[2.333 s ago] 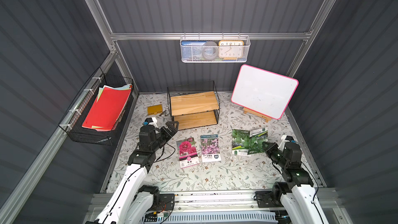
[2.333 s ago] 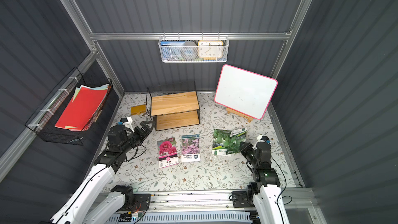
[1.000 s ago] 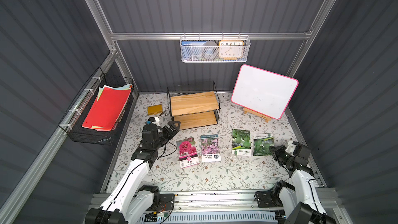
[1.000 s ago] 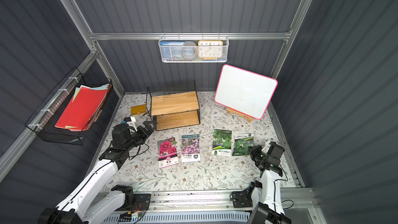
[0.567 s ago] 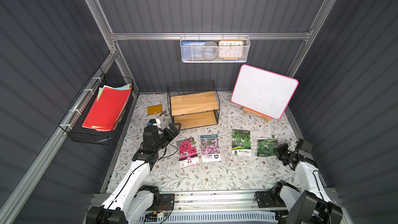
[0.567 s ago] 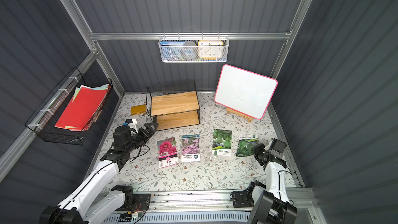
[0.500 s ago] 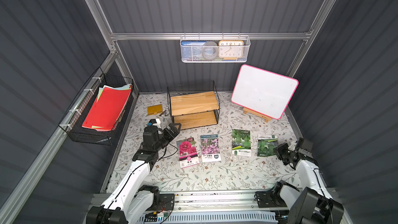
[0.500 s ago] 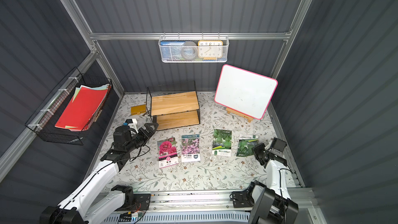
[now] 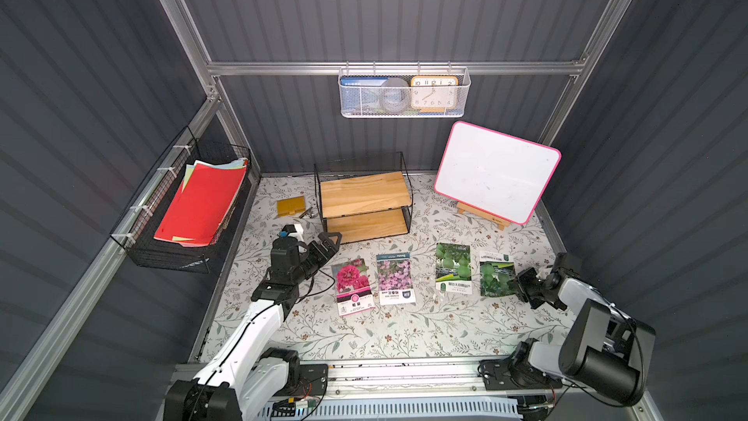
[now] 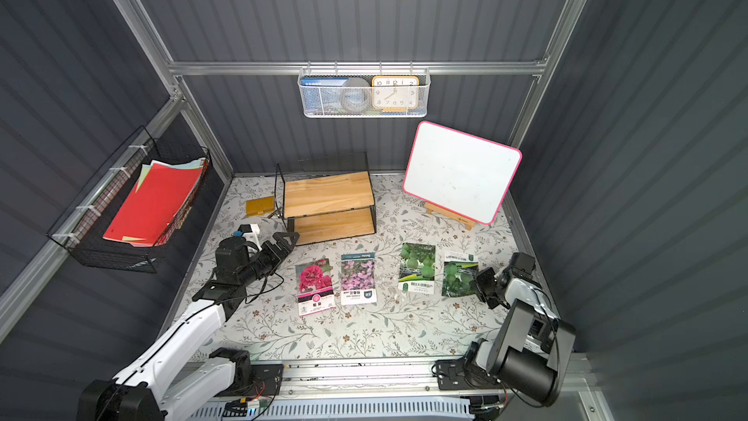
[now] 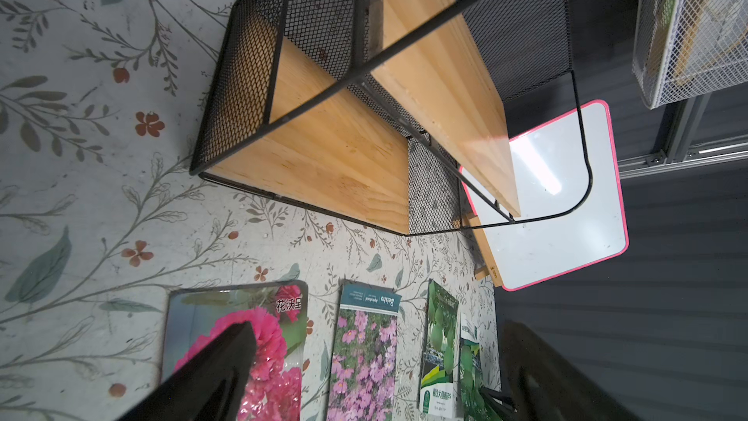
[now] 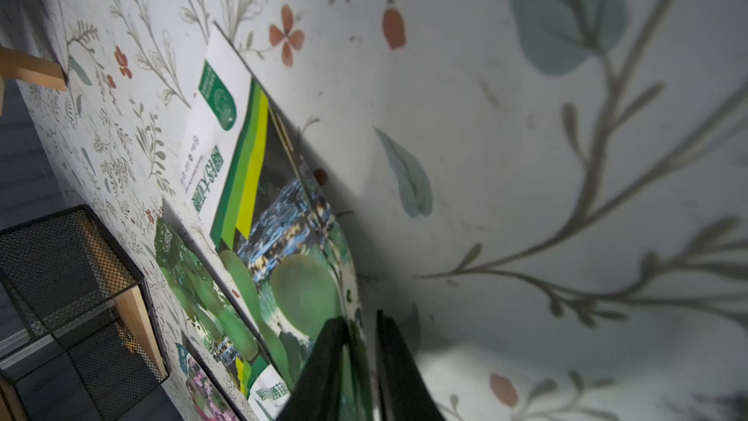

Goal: Take the seed bag off the shelf
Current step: Place the seed packet at the center of the board.

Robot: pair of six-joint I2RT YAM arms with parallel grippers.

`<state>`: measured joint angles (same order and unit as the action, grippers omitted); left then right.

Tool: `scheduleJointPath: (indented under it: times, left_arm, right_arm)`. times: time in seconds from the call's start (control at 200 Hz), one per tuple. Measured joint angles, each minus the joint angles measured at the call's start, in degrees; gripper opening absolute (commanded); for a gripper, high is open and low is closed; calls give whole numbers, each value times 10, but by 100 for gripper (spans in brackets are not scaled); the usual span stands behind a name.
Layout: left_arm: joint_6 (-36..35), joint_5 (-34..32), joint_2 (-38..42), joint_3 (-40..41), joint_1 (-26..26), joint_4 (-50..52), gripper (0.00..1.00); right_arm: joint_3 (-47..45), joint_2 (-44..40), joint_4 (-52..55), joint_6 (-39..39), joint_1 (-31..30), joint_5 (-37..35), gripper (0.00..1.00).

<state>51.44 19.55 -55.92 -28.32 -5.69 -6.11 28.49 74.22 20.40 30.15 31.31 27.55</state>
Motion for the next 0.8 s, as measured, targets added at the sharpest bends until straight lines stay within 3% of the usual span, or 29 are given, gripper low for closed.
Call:
scheduleJointPath:
  times: [0.205, 0.435, 0.46, 0.8]
  left_arm:
    - [0, 1, -5, 0, 0, -6, 100]
    - [0, 2, -5, 1, 0, -6, 100]
    - [0, 2, -5, 1, 0, -6, 100]
    - [0, 2, -5, 7, 0, -7, 100]
  right_arm:
    - [13, 16, -8, -2, 1, 3, 40]
    - [19, 4, -4, -3, 2, -4, 63]
    - [20, 1, -3, -7, 2, -5, 70]
    - [25, -60, 46, -7, 2, -63, 81]
